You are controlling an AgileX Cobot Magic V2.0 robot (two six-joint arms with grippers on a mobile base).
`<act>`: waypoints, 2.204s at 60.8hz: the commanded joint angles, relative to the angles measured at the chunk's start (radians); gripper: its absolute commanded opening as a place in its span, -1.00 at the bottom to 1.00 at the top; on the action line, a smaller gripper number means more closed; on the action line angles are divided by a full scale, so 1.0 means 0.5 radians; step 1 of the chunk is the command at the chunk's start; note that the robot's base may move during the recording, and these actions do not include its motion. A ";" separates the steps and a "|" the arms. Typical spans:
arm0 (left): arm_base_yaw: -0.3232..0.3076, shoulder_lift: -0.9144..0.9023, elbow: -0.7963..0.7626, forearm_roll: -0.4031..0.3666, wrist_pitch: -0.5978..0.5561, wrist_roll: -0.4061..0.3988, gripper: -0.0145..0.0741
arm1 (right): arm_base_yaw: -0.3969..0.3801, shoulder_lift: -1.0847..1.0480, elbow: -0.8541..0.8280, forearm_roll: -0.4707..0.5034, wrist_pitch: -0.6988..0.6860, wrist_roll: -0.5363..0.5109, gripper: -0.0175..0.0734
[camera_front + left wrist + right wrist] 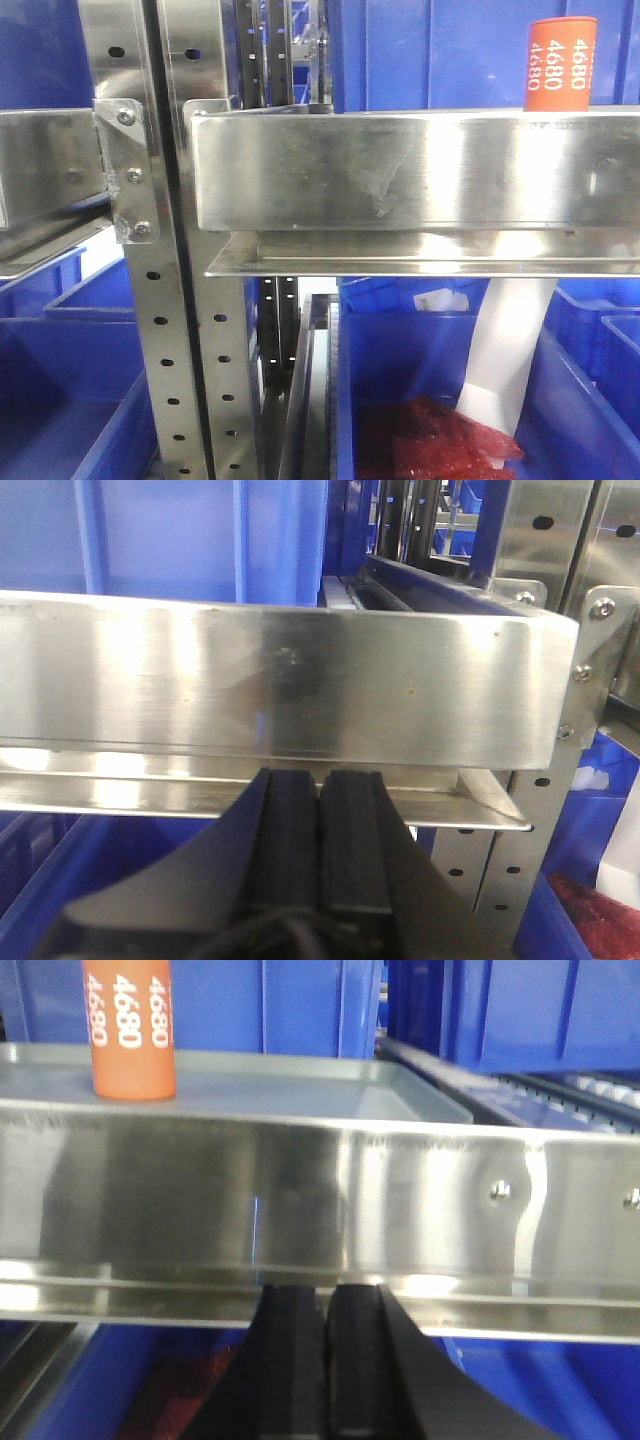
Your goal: Grab orange capacitor from left shelf to right conveyor
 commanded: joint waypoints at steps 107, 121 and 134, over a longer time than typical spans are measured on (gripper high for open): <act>0.009 -0.024 -0.011 -0.007 -0.158 -0.003 -0.96 | 0.543 2.675 -1.410 -0.080 -1.351 0.282 0.72; 0.009 -0.024 -0.011 -0.007 -0.158 -0.003 -0.96 | 0.541 2.864 -1.520 -0.080 -1.397 0.282 0.69; 0.009 -0.024 -0.011 -0.007 -0.158 -0.003 -0.96 | 0.541 2.886 -1.523 -0.080 -1.392 0.282 0.05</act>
